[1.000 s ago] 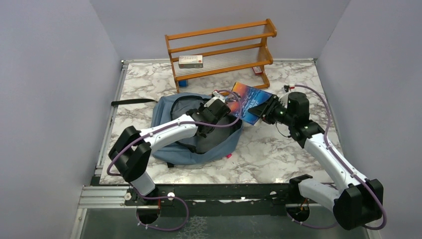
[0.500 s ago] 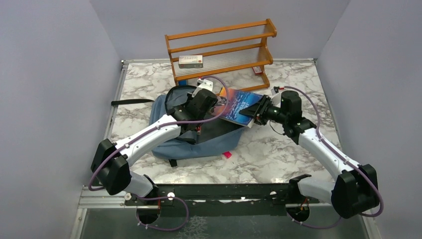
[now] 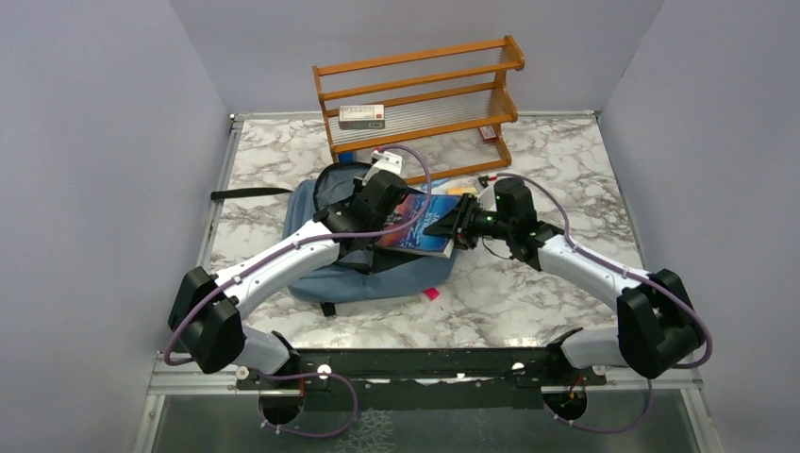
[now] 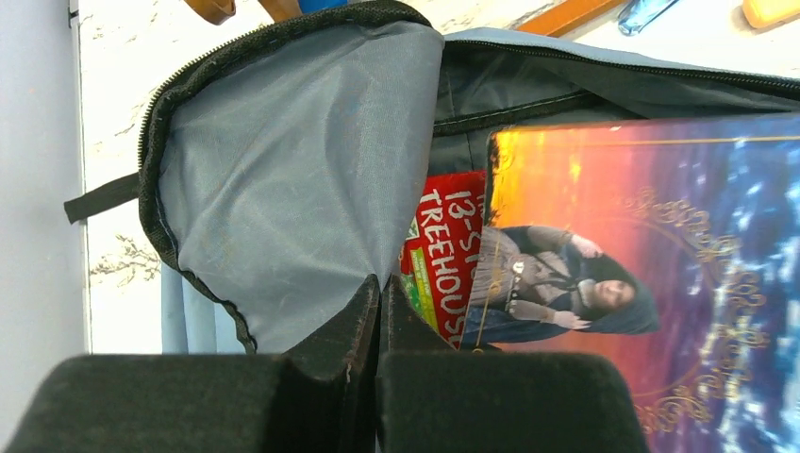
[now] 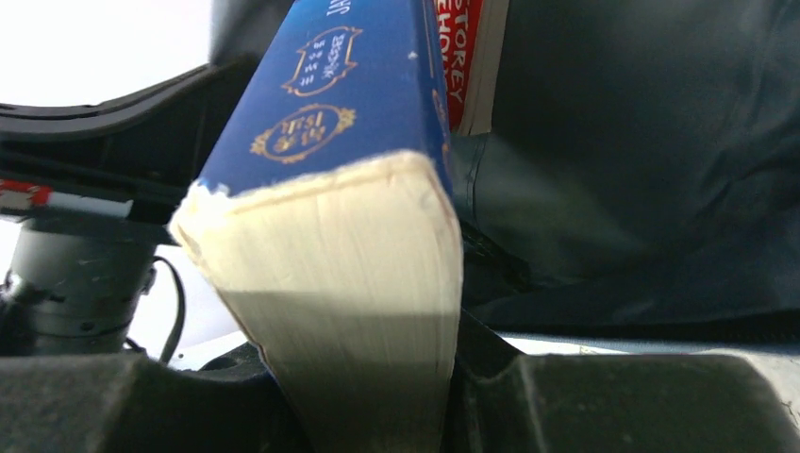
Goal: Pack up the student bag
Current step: Place the book in the student bag.
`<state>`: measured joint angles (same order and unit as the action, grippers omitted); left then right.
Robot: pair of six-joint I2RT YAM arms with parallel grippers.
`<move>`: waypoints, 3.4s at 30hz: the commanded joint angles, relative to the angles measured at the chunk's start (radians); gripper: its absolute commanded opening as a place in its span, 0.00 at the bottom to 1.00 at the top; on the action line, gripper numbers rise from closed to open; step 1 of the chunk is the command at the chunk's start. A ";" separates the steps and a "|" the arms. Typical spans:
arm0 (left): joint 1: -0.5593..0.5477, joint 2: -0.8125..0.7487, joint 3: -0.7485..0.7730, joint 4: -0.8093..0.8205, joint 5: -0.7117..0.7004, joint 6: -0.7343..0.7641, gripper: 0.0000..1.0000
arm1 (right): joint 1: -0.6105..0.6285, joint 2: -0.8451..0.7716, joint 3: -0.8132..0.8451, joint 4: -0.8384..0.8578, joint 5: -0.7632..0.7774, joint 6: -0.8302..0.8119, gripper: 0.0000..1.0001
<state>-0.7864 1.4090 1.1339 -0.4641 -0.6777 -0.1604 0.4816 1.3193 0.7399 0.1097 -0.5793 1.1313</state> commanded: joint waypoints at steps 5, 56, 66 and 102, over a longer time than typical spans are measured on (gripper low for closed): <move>0.004 -0.106 -0.021 0.113 0.032 -0.001 0.00 | 0.045 0.093 0.103 0.297 -0.103 0.062 0.01; 0.004 -0.225 -0.100 0.149 0.089 -0.079 0.00 | 0.281 0.895 0.730 0.381 -0.017 -0.027 0.19; 0.004 -0.236 -0.126 0.148 0.077 -0.085 0.00 | 0.281 0.823 0.685 0.283 0.072 -0.110 0.50; 0.016 -0.252 -0.163 0.152 0.096 -0.093 0.00 | 0.222 0.484 0.430 0.073 0.403 -0.427 0.76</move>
<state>-0.7765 1.1965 0.9821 -0.3580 -0.5991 -0.2432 0.7120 1.8931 1.2194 0.1417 -0.2375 0.7635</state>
